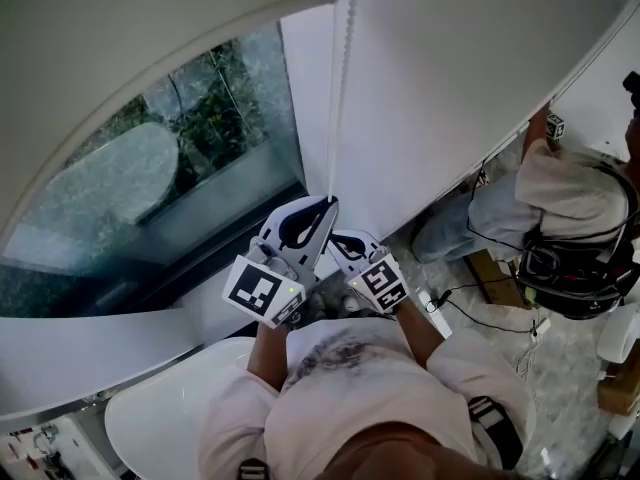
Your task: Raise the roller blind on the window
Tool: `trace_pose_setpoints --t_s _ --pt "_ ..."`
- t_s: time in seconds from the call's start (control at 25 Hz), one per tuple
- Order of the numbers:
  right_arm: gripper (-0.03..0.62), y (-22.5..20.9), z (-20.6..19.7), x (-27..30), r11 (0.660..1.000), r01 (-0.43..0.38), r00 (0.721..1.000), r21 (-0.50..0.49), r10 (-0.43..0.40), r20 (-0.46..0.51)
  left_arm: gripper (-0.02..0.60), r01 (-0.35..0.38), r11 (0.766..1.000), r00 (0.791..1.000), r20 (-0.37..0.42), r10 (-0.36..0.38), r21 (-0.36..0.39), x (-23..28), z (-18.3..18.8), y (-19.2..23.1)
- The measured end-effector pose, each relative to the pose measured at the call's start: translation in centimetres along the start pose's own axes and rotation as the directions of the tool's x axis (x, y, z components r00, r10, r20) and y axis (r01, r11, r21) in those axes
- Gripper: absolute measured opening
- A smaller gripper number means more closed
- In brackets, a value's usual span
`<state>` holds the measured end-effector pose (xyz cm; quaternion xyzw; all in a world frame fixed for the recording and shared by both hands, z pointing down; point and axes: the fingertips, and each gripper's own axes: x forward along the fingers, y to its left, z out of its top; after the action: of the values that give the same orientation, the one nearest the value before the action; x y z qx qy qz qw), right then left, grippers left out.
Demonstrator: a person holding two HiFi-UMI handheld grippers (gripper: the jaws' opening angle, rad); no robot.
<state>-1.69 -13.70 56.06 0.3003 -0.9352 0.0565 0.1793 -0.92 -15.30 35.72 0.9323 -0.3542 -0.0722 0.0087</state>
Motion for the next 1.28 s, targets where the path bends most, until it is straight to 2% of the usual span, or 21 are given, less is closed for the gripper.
trace_pose_setpoints --t_s 0.2,0.68,1.28 --pt "0.061 -0.3 -2.9 0.6 1.000 -0.001 0.998 0.005 0.001 -0.055 0.009 -0.003 1.000 1.000 -0.030 0.002 -0.028 -0.1 -2.1 0.1" --pt "0.061 0.0 -6.5 1.1 0.999 -0.019 0.991 0.046 0.025 -0.135 0.008 -0.007 0.996 0.993 -0.119 -0.004 -0.085 -0.9 -7.0 -0.4" --pt "0.061 0.6 -11.7 2.7 0.996 -0.042 0.964 0.073 0.060 -0.260 0.008 -0.024 0.990 0.985 -0.175 0.000 -0.136 -1.6 -12.4 0.1"
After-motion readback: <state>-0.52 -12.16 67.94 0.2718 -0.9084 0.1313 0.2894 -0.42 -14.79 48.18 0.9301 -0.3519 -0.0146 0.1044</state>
